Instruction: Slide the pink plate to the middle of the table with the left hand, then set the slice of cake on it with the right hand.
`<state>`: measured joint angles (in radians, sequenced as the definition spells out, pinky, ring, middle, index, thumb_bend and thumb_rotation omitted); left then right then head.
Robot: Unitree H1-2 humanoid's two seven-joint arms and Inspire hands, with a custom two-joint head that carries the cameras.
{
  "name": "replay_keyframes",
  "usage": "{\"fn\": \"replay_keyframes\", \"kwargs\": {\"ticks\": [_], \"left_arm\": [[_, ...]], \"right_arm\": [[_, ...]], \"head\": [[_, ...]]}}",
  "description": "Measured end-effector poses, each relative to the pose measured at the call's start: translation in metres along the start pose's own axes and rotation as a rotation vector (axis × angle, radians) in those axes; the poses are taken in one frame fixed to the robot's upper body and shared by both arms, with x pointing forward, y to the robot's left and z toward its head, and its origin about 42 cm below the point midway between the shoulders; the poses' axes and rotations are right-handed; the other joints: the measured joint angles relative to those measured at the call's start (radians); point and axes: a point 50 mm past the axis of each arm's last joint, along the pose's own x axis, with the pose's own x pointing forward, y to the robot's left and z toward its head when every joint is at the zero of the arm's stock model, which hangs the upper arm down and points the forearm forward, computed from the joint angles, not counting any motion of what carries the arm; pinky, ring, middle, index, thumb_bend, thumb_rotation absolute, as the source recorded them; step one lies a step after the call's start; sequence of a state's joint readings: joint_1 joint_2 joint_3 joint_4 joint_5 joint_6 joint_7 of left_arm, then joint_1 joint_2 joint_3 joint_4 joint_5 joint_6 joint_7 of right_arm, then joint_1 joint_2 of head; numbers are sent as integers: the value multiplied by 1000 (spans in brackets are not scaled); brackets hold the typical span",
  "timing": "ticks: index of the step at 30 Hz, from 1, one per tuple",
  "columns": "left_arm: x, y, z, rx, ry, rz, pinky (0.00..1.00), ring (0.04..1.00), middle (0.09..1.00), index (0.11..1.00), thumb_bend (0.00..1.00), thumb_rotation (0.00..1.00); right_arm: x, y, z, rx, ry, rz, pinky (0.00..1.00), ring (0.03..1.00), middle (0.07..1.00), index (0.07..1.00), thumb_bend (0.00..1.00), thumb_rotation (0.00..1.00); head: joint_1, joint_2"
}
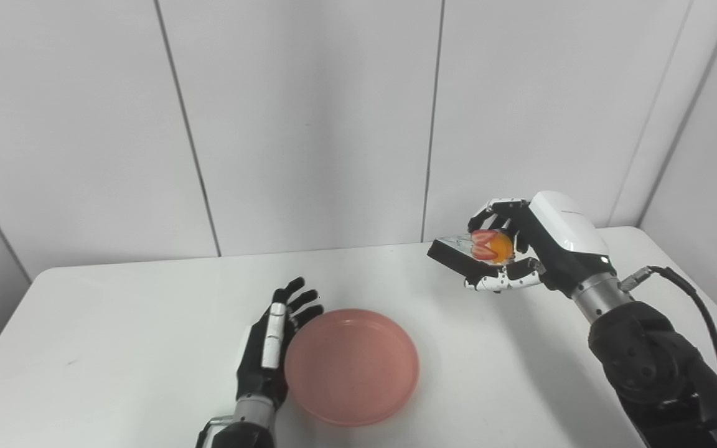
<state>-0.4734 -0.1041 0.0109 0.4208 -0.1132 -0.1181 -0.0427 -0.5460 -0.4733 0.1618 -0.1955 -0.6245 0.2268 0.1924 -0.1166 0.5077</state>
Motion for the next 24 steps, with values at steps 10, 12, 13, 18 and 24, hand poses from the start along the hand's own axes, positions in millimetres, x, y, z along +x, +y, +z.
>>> {"fn": "replay_keyframes", "kwargs": {"ticks": [10,12,13,18,24], "left_arm": [[0,-14,-3,19,-1,2,792,724,778,831,692,936],[0,-14,-4,22,-3,5,792,729,776,837,670,943],[0,-15,-4,20,-5,8,793,730,776,838,667,945],[0,-16,-4,19,-6,17,801,725,767,834,655,958],[0,-19,-4,14,-6,17,806,715,767,840,660,961]], "right_arm": [[18,46,30,58,-86,105,286,349,425,520,521,0],[20,54,35,60,-112,127,291,355,428,519,522,0],[21,59,36,64,-120,139,291,355,428,519,522,0],[23,77,40,60,-134,186,283,340,418,521,521,0],[24,105,50,65,-169,245,255,322,414,522,520,0]], "head": [[92,0],[106,0],[106,0],[126,6],[129,8]]}}
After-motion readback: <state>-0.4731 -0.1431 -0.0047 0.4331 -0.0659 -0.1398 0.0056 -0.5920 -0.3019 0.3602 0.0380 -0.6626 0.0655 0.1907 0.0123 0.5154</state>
